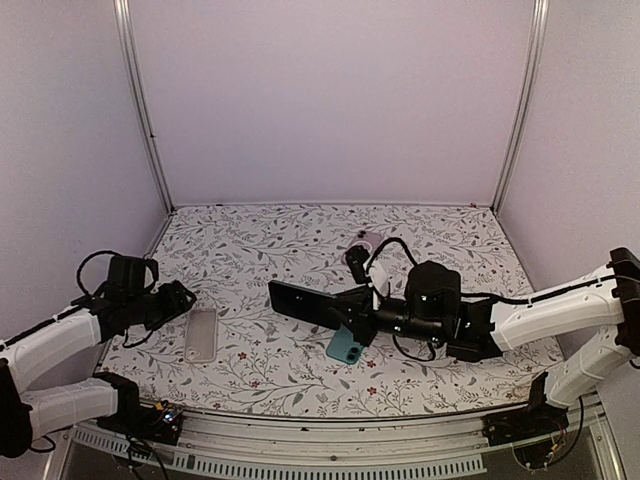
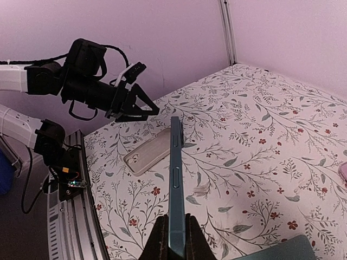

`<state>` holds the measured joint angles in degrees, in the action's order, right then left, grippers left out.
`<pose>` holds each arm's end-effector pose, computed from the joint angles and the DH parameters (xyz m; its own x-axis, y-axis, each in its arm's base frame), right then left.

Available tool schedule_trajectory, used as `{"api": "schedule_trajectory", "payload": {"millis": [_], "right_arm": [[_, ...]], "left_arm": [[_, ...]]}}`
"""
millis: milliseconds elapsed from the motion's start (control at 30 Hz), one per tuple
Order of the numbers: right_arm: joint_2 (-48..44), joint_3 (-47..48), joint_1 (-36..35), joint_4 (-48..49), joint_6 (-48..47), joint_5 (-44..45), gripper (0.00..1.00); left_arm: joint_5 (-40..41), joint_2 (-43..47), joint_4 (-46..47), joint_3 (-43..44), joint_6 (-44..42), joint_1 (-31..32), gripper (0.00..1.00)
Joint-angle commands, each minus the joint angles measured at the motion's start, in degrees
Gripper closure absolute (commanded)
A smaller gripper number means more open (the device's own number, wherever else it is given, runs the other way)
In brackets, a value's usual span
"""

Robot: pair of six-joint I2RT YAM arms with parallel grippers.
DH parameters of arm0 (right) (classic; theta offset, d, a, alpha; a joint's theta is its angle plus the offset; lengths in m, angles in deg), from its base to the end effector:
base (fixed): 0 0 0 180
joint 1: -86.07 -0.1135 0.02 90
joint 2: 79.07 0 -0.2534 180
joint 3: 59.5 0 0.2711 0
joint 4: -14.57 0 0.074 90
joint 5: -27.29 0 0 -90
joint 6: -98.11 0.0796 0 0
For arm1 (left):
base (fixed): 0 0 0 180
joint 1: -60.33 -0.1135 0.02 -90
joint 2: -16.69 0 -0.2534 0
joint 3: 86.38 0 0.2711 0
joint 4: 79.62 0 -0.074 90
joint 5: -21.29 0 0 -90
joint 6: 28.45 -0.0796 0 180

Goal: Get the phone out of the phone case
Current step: Place the phone case at the center of the board, then place the phone at the center of the board.

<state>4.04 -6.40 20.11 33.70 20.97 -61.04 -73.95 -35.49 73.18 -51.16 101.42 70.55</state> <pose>0.1550 0.3417 0.2005 -0.2755 -0.0716 -0.9586 -0.8615 0.4608 0.2132 0.2289 -0.0487 0.1278 -0.6808 -0.5259 -0.5098 -0.2544 0.8225 -0.5087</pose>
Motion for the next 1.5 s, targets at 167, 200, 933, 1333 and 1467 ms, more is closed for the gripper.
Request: {"api": "schedule_trajectory", "payload": {"millis": [167, 200, 933, 1333, 1467], "right_arm": [[14.4, 9.1, -4.1, 9.5, -20.5, 12.1, 1.00], [16.7, 9.8, -4.8, 11.3, -25.2, 14.2, 1.00], [40.6, 12.7, -11.5, 27.7, -61.4, 22.5, 0.92], [35.3, 11.9, -12.1, 11.7, -48.6, 11.5, 0.66], [33.0, 10.6, -12.2, 10.2, -46.0, 9.2, 0.59]], "left_arm": [[5.1, 6.7, -7.9, 7.4, -2.4, -0.4, 0.09], [5.1, 7.0, -8.7, 8.8, -3.6, -0.4, 0.07], [7.3, 14.5, -10.9, 15.8, -23.2, -0.3, 0.08], [7.5, 16.1, -10.8, 15.6, -23.5, -0.3, 0.09], [7.5, 16.4, -10.9, 15.6, -23.6, -0.3, 0.09]]}}
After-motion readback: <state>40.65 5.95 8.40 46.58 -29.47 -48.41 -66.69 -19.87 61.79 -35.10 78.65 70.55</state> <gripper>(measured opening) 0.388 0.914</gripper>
